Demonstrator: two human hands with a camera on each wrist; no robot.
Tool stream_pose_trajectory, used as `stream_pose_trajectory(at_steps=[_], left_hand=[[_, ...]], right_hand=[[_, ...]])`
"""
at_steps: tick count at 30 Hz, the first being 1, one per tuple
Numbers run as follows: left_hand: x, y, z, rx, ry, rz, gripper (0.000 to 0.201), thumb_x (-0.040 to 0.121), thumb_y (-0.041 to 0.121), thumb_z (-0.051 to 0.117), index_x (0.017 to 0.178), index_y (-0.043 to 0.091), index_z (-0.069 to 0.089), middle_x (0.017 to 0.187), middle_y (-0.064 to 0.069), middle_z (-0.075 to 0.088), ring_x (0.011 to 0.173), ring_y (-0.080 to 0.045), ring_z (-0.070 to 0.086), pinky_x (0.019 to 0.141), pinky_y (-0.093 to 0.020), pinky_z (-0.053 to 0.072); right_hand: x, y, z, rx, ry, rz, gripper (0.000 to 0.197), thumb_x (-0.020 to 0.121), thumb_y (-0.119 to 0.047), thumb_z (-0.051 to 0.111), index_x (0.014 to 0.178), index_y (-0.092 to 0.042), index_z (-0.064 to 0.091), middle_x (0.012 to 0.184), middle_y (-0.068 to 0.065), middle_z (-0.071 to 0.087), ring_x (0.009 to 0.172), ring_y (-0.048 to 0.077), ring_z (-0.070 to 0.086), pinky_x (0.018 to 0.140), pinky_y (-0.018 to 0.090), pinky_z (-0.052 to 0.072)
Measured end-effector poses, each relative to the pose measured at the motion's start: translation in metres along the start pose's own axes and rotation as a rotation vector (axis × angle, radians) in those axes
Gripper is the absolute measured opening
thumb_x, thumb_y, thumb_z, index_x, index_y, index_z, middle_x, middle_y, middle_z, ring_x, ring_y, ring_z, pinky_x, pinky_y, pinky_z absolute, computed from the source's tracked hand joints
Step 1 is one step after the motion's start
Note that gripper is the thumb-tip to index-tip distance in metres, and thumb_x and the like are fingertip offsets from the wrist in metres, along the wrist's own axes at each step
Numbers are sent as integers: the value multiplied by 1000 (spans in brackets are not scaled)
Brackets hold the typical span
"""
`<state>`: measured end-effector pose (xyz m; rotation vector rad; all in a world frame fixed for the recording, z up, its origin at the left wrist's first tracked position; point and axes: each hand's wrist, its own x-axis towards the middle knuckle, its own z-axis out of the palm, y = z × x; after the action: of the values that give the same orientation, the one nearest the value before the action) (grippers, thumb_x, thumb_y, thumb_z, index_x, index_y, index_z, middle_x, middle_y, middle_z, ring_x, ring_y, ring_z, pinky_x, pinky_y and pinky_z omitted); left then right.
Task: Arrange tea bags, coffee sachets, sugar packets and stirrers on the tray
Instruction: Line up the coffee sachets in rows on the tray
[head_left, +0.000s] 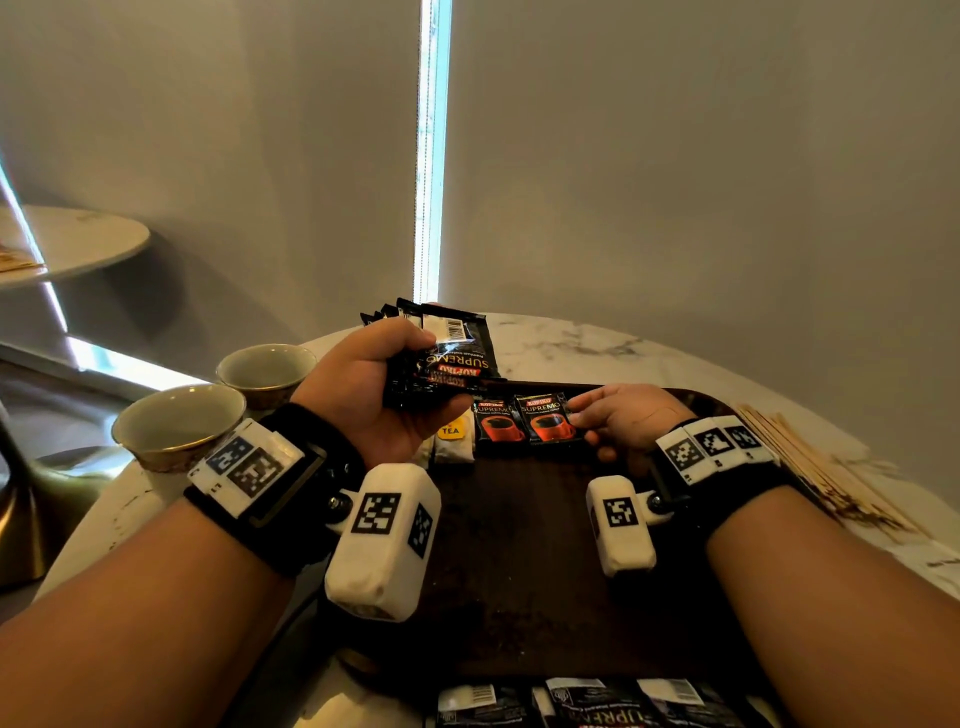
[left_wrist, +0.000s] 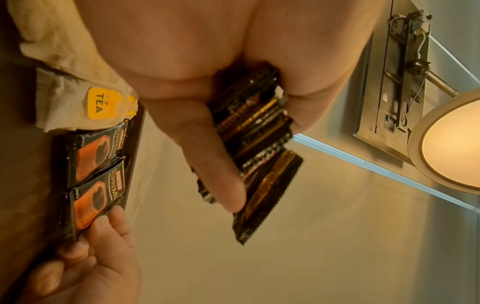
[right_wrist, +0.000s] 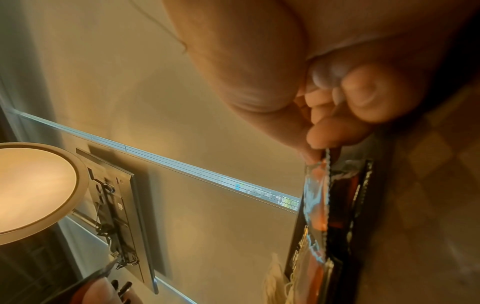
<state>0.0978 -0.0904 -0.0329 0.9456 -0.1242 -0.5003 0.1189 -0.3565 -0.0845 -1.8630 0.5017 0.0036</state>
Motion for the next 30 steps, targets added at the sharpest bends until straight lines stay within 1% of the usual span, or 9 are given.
stream_pose_trajectory(at_steps=[3,7,14,17,20,24,26,28,30], left_hand=[[1,0,0,1,2,-3,24,95,18,49,113,2,53,79,-17,67,56,-21,69,44,-24,55],[2,-1,0,7,12,-7,23,96,18,49,113,3,51,76,-15,65,54,-20,68,43,-24,55],[3,-1,-2,16,19,-1,26,93,18,51,115,3,50,82,-17,64,56,-21,68,43,-25,55],[3,-1,-3,17,17,2,31,89,18,54,117,3,51,81,-17,66,57,-21,69,43,-25,55],[3,-1,-4,17,17,4,29,93,18,52,117,2,51,78,-17,68,57,-22,70,43,-25,55],[5,-2,-4,23,14,0,27,95,18,51,116,1,51,76,-16,67,56,-22,69,43,-25,55],[5,-2,-4,31,13,-7,27,95,18,50,116,1,51,75,-16,67,56,-22,69,43,-25,55],[5,-3,-4,39,5,-12,27,95,18,50,115,0,51,75,-16,67,56,-22,69,43,-24,55],[6,-3,-4,45,-1,-19,26,95,19,50,114,0,52,76,-16,67,57,-22,69,44,-25,56]], right_hand=[[-1,0,0,-21,-10,-1,13,90,4,62,97,-7,67,87,14,69,55,13,55,44,26,40],[-4,0,2,8,-14,-11,16,91,8,58,94,-6,64,79,11,65,53,12,53,40,23,39],[-8,-1,2,-22,-6,-24,9,91,1,62,97,-6,65,85,12,67,61,15,57,49,26,42],[-7,-1,4,-18,-12,-24,8,93,0,59,95,-7,63,82,11,63,59,15,55,48,25,40],[-6,-1,4,-31,-14,-24,9,94,0,57,94,-7,62,82,11,62,58,16,55,46,25,39],[-6,-2,3,-38,-12,-25,8,95,-2,57,95,-8,62,86,11,63,61,16,55,49,26,40],[-7,-3,3,-16,-13,-25,7,96,-4,58,95,-9,62,84,10,63,60,15,54,49,26,40],[-8,-6,2,33,0,-50,5,94,-5,61,95,-10,64,81,9,64,57,15,53,46,25,39],[-11,-13,0,50,22,-138,6,91,-8,66,95,-13,67,82,8,67,55,14,54,44,26,39]])
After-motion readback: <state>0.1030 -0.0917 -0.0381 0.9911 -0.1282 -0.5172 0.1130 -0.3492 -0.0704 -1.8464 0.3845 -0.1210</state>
